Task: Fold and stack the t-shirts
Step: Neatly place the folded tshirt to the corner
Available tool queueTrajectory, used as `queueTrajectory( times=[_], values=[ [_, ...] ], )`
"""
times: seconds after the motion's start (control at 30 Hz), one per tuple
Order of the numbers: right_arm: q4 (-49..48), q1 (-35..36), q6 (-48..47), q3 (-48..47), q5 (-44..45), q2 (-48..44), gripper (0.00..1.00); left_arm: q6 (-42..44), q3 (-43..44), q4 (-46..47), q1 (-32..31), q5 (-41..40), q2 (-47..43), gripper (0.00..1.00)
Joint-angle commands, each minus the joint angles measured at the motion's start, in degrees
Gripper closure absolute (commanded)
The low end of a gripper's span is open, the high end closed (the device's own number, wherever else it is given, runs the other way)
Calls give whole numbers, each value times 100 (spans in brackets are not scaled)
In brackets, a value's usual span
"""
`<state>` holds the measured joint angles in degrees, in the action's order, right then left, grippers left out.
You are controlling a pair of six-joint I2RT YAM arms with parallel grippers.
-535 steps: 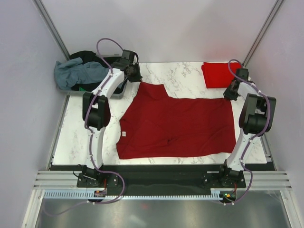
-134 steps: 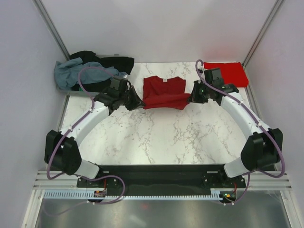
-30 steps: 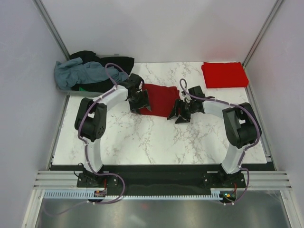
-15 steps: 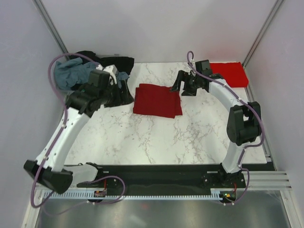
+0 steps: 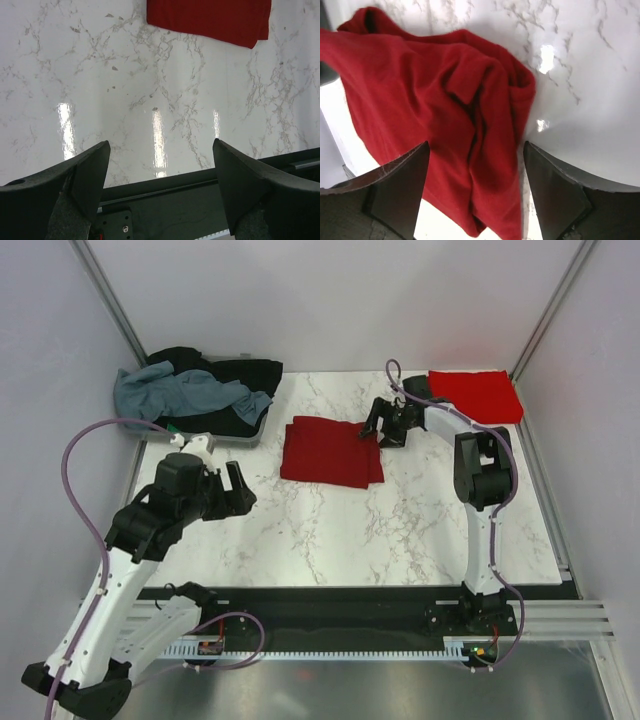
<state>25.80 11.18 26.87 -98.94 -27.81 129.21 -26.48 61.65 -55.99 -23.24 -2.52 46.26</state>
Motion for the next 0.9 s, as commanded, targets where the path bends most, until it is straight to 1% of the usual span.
queueTrajectory(
  times=[0.0, 0.1, 0.13, 0.17, 0.23, 0.27, 0.33, 0.37, 0.43, 0.47, 0.5, 0.53, 0.6, 0.63, 0.7, 0.73, 0.77, 0.83, 0.87],
  values=[
    [-444, -11, 81, -179, -119, 253, 17, 125, -126, 176, 13, -274, -327, 10],
    [-742, -2, 248, 40, -346, 447, 24, 204, -302, 237, 22, -371, -477, 9],
    [-1091, 33, 335, 119, -461, 482, 28, 213, -355, 246, 22, -441, -565, 9],
    [-1243, 51, 441, 172, -714, 526, 35, 222, -477, 281, 22, -477, -609, 8],
    [-1759, 138, 547, 374, -962, 597, 41, 196, -478, 299, 22, -495, -688, 7],
    [-1963, 165, 599, 453, -1206, 597, 47, 187, -522, 351, 13, -486, -732, 7],
    [-2393, 226, 749, 629, -1384, 562, 58, 169, -610, 491, 22, -407, -820, 7],
    [-2430, 235, 749, 639, -1420, 518, 73, 169, -680, 597, 22, -389, -916, 6],
    [-2379, 227, 645, 674, -1376, 325, 90, 143, -785, 703, 13, -398, -978, 2],
    [-2274, 209, 565, 674, -1332, 229, 97, 117, -821, 773, 22, -433, -1031, 1],
    [-1916, 166, 452, 613, -1175, 19, 100, 65, -882, 826, 13, -485, -1057, 0],
    [-1643, 157, 94, 551, -1035, -88, 100, 47, -996, 870, 22, -503, -1092, 0],
    [-1124, 130, -286, 437, -718, -455, 100, -6, -1111, 1010, 22, -634, -1198, 0],
    [-669, 113, -610, 419, -369, -580, 100, -32, -1181, 1019, 13, -679, -1233, 1],
    [-149, 95, -954, 445, -76, -965, 100, -85, -1216, 1046, 13, -801, -1347, 1],
    [-15, 43, -1086, 471, 229, -1089, 100, -94, -1260, 1055, 13, -820, -1391, 1],
    [125, 25, -1349, 472, 389, -1204, 100, -103, -1287, 1072, 22, -837, -1435, 1],
    [467, -89, -1570, 410, 732, -1441, 100, -129, -1330, 1098, 13, -898, -1575, 1],
    [574, -116, -1754, 367, 1125, -1494, 100, -129, -1348, 1090, 22, -925, -1611, 2]
  ],
)
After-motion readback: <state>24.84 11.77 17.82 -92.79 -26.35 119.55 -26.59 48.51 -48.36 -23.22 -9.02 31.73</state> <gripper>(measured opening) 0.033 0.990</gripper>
